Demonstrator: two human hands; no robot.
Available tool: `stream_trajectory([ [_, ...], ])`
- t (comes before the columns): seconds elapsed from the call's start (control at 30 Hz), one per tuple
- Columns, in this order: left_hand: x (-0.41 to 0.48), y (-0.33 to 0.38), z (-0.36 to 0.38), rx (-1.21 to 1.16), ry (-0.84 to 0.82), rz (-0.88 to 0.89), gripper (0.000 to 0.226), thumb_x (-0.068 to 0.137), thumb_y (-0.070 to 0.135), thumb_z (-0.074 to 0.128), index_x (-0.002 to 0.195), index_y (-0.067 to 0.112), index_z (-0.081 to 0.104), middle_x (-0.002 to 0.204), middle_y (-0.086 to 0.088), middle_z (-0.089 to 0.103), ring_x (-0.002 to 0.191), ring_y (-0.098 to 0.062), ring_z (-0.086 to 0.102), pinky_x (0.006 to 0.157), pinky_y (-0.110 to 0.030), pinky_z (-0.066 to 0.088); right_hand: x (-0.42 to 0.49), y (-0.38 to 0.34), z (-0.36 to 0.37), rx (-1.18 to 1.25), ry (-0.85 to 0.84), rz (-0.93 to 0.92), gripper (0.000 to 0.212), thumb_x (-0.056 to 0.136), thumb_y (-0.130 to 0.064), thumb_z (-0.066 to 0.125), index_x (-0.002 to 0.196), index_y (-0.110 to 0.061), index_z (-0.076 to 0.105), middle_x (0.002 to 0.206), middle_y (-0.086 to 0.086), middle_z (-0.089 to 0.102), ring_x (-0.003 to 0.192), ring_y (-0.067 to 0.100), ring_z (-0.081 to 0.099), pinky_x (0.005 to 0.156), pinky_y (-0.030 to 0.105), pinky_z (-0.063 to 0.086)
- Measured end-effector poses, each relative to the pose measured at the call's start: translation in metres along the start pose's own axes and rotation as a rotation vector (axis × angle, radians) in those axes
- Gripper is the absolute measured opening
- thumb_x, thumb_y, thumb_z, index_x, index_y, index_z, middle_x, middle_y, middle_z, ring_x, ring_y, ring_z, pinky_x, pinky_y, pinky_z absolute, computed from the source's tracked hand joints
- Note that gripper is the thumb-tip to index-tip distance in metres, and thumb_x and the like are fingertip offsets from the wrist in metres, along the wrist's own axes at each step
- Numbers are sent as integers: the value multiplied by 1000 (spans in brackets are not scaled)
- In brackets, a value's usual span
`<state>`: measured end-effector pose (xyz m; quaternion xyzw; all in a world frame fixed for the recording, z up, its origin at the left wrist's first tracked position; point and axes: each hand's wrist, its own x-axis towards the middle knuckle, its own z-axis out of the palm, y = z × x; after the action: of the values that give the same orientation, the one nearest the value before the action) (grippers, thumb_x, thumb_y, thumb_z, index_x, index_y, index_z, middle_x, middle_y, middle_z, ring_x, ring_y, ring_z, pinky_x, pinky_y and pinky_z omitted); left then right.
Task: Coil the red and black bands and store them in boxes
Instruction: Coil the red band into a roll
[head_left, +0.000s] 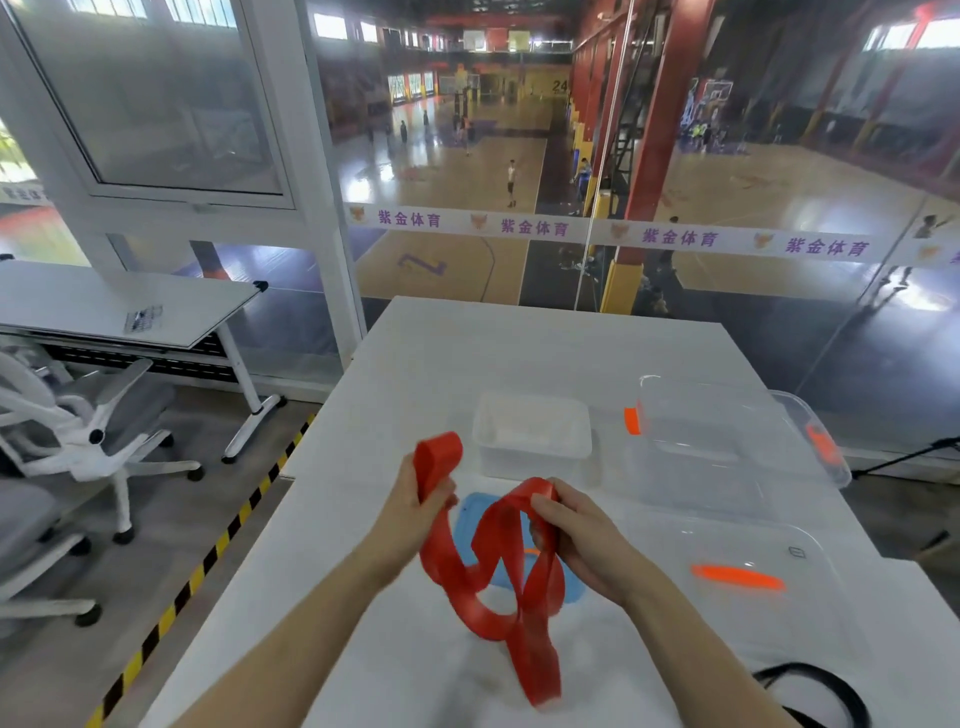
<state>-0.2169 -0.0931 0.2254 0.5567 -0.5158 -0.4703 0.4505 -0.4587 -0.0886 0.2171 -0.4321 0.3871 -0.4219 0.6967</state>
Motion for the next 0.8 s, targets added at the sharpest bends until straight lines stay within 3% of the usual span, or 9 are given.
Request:
stream_trajectory([
  [0.1,-22,-16,20,-65,-78,-22,37,101,18,61,133,31,48,120,0,67,102,-8,70,83,-22,56,2,5,5,-45,-40,96,24,94,-19,66,113,-5,63,104,15,69,99,24,66,98,41,52],
  [0.2,-30,-27,30,-105,-153,-24,45,97,13,68,135,28,48,125,6,66,115,-8,66,90,-23,54,3,11,8,-76,-29,130,24,93,-11,61,115,0,64,109,20,69,103,27,67,105,46,52],
  [0.3,-31,-39,28,-61,-181,-32,49,89,14,74,131,27,53,122,5,70,113,-14,68,95,-31,55,0,16,5,-186,-47,118,25,100,-13,63,121,2,65,112,19,73,104,28,71,104,44,56],
  [0.47,-31,-41,34,-87,1,-36,28,95,4,66,116,23,67,102,4,78,96,-13,74,81,-24,56,-8,26,1,-293,-111,145,11,100,-13,69,111,-9,67,94,1,77,92,19,72,86,27,57],
  [0.6,-33,-40,39,-192,148,-70,21,97,7,65,115,17,68,95,5,77,85,-7,74,69,-18,55,-7,44,2,-238,-156,163,50,87,-22,77,134,-10,66,125,14,73,117,29,69,107,44,52],
  [0.8,-23,-53,22,-280,284,-92,14,95,17,70,107,10,67,99,-14,76,90,-30,73,82,-43,60,-2,70,7,-380,-145,257,42,90,-12,79,130,-12,68,117,10,78,110,24,74,98,34,57],
])
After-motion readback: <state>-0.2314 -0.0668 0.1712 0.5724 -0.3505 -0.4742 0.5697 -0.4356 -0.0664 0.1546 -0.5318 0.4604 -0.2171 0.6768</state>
